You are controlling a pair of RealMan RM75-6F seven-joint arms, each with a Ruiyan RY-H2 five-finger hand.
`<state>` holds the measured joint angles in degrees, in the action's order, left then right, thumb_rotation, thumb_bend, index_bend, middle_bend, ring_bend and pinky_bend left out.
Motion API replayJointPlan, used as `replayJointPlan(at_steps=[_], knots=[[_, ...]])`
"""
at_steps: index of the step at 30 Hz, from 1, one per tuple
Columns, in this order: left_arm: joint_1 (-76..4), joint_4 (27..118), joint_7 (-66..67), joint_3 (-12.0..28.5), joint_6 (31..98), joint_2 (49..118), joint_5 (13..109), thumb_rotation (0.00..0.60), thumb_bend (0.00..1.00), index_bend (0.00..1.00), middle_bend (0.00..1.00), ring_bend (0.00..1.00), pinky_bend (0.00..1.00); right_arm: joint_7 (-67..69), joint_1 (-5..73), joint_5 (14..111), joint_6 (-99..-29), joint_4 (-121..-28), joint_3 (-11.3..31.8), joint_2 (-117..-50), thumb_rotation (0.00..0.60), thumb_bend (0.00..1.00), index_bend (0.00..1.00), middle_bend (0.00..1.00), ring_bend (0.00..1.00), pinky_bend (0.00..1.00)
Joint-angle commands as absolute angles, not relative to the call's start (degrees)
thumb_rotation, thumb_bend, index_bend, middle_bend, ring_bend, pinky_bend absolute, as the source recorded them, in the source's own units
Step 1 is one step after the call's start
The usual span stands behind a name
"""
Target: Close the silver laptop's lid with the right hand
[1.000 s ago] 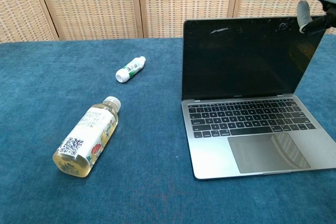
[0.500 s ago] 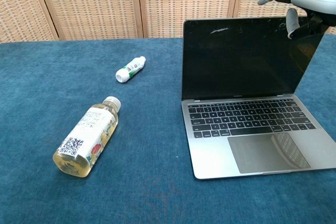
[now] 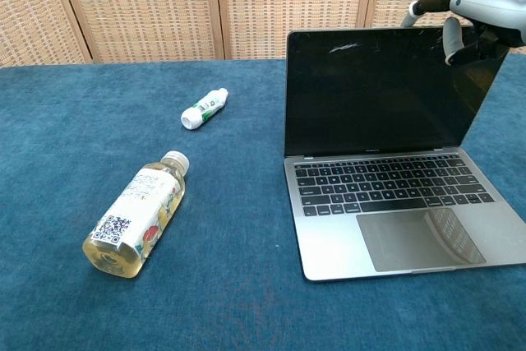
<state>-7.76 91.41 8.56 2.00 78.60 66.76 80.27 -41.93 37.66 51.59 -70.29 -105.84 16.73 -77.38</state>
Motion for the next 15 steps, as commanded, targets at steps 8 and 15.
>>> replayJointPlan(at_steps=[8, 15], knots=[[-7.84, 91.42, 8.7, 1.93, 78.44, 66.81, 80.24, 0.6, 0.1, 0.0, 0.0, 0.0, 0.0, -42.14, 38.43, 51.16, -71.17, -105.4, 15.62, -77.73, 0.6, 1.0, 0.25, 0.16, 0.0, 0.0], [-8.0, 91.55, 8.81, 1.62, 77.81, 66.63, 80.25, 0.6, 0.1, 0.0, 0.0, 0.0, 0.0, -43.44, 38.96, 51.81, -73.12, -107.4, 15.4, -77.44, 0.6, 1.0, 0.32, 0.24, 0.05, 0.02]])
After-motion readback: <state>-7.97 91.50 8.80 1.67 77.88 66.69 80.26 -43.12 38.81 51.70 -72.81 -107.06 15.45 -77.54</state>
